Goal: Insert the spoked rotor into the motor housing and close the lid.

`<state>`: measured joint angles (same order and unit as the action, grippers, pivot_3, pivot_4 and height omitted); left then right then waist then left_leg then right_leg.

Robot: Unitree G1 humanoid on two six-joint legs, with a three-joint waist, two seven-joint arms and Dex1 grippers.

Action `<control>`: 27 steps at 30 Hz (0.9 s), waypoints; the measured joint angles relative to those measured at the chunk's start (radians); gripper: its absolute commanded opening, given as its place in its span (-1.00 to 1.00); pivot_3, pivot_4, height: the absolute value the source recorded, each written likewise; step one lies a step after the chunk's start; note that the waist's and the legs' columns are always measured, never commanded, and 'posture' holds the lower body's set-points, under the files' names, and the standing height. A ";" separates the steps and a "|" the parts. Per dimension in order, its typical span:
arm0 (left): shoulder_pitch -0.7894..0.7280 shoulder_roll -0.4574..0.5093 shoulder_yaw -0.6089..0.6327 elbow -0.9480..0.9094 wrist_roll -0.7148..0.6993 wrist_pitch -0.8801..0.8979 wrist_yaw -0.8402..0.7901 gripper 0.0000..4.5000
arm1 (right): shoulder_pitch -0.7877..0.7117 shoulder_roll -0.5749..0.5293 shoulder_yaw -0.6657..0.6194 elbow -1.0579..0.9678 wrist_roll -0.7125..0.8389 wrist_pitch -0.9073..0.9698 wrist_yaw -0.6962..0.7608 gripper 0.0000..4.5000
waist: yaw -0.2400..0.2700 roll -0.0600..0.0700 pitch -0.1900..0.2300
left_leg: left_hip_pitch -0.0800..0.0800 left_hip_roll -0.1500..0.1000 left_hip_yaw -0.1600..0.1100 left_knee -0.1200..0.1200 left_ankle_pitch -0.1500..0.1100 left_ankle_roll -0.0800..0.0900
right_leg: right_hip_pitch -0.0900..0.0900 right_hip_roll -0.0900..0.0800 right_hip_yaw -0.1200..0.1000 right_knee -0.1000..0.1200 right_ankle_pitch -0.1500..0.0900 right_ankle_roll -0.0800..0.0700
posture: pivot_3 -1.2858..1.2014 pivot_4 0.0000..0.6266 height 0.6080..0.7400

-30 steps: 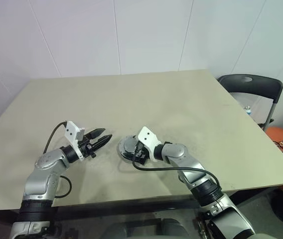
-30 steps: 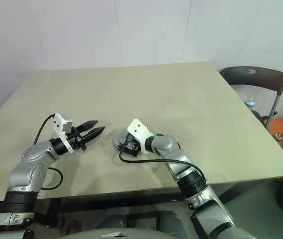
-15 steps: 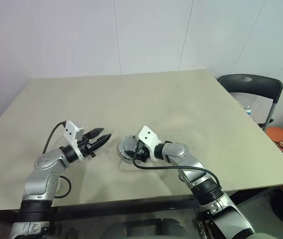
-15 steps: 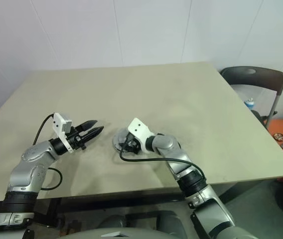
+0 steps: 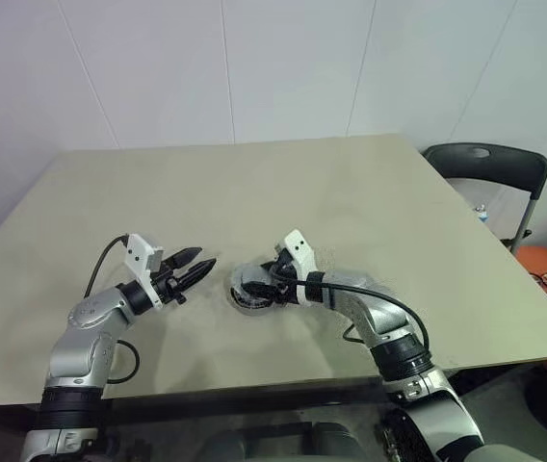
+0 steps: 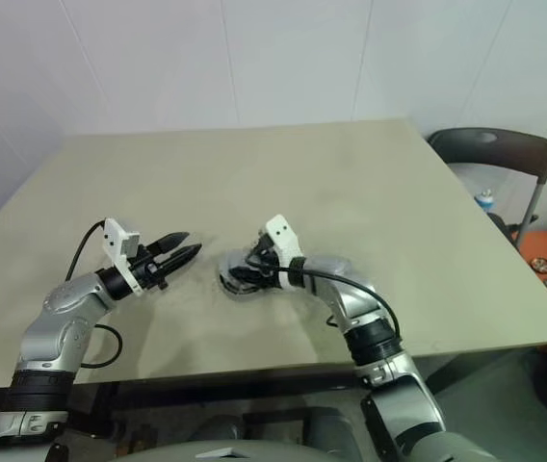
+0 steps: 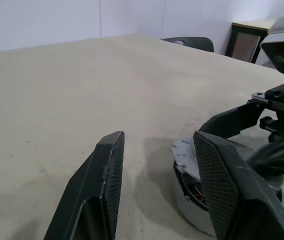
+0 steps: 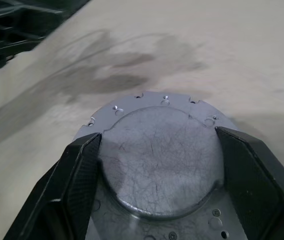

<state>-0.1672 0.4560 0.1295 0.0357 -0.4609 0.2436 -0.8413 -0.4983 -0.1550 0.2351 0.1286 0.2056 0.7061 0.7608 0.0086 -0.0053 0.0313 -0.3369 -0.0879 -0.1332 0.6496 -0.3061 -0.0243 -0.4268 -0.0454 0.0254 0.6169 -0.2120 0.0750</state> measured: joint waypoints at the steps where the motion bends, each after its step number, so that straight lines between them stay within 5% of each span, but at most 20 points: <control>1: 0.000 -0.002 0.000 0.000 0.000 0.000 0.000 0.04 | 0.001 -0.017 0.017 -0.004 0.000 -0.013 0.018 0.43 | 0.001 0.000 0.000 | 0.000 0.000 0.000 0.000 0.000 0.000 | 0.000 0.000 0.000 0.000 0.000 0.000 | 0.03 -1.00 1.00; 27: 0.035 -0.002 0.003 -0.038 0.000 0.004 0.032 0.04 | 0.015 -0.059 0.140 0.053 -0.120 -0.285 0.024 0.43 | -0.002 -0.001 0.000 | 0.002 0.000 0.000 0.000 0.000 0.000 | 0.002 0.000 0.000 0.001 0.000 0.000 | 0.03 -1.00 1.00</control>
<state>-0.1324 0.4543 0.1328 -0.0020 -0.4613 0.2480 -0.8097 -0.4832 -0.2138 0.3749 0.1815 0.0855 0.4210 0.7846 0.0063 -0.0059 0.0309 -0.3349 -0.0875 -0.1331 0.6499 -0.3060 -0.0245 -0.4252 -0.0453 0.0255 0.6175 -0.2120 0.0750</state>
